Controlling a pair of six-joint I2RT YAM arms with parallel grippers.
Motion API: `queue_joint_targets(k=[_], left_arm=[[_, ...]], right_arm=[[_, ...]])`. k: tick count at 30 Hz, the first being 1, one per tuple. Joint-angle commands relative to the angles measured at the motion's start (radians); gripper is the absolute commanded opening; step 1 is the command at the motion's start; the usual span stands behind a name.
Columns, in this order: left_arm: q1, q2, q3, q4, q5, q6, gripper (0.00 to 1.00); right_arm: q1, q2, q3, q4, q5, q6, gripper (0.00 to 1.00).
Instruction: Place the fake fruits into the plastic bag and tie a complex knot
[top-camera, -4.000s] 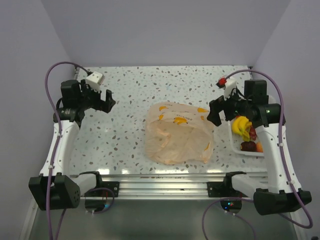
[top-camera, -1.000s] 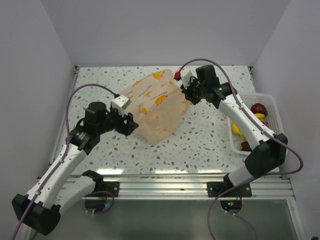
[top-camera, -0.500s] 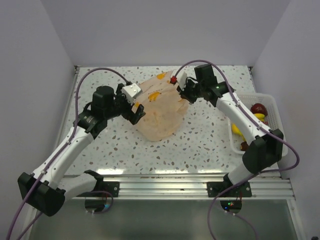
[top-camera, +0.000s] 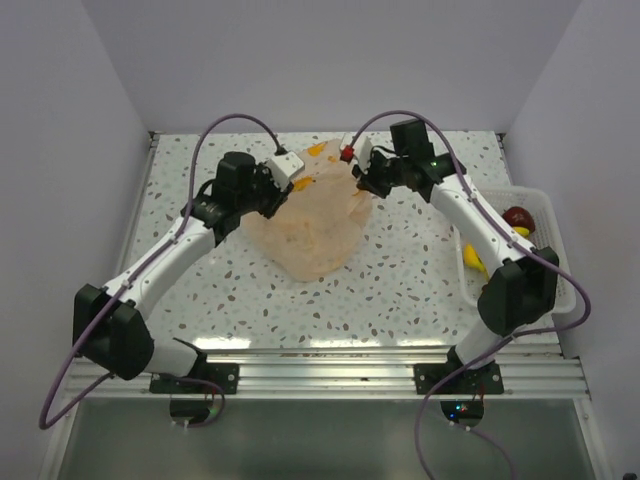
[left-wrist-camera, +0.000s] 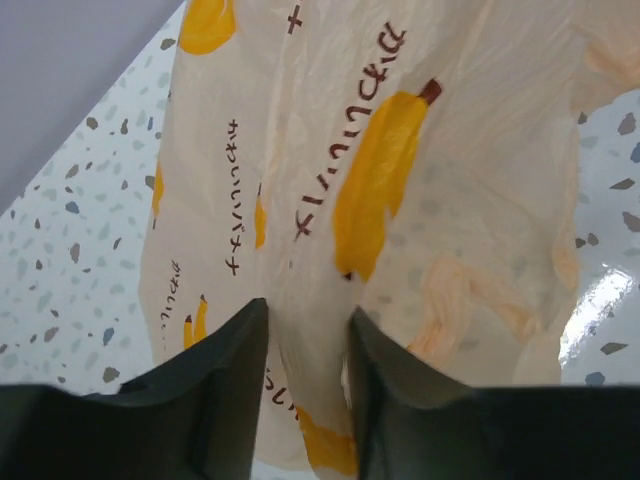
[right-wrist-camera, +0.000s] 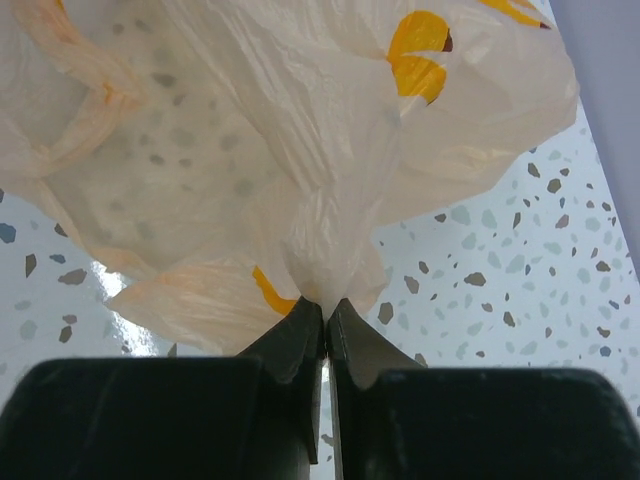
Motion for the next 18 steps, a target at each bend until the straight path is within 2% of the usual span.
queue_joint_targets(k=[1,3,4,5,9,12,13,16,18], left_arm=[[-0.006,0.069,0.175,-0.042,-0.012,-0.109,0.36],[-0.004,0.125,0.247,-0.115,0.023,-0.267,0.16],[-0.004,0.144,0.298,-0.167,0.076,-0.318,0.00],[-0.004,0.146,0.310,-0.175,0.115,-0.431,0.00],[-0.003,0.125,0.276,-0.144,0.296,-0.681,0.00],[0.014,0.083,0.205,-0.030,0.428,-0.815,0.00],[0.026,0.068,0.180,0.013,0.466,-0.853,0.00],[0.085,0.057,0.072,0.222,0.613,-1.034,0.00],[0.106,0.065,0.009,0.348,0.673,-1.131,0.00]], right_arm=[[-0.011,0.030,0.075,0.038,-0.047,0.012,0.08],[-0.026,0.044,0.129,0.053,-0.044,0.082,0.14],[-0.032,0.055,0.149,0.074,-0.040,0.108,0.16],[-0.049,0.061,0.167,0.085,-0.032,0.157,0.16],[-0.107,0.069,0.256,0.153,0.012,0.277,0.20],[-0.155,0.058,0.305,0.180,0.025,0.372,0.51],[-0.164,0.050,0.313,0.185,0.041,0.394,0.65],[-0.196,0.020,0.353,0.168,0.040,0.450,0.82],[-0.219,-0.002,0.387,0.120,0.033,0.472,0.85]])
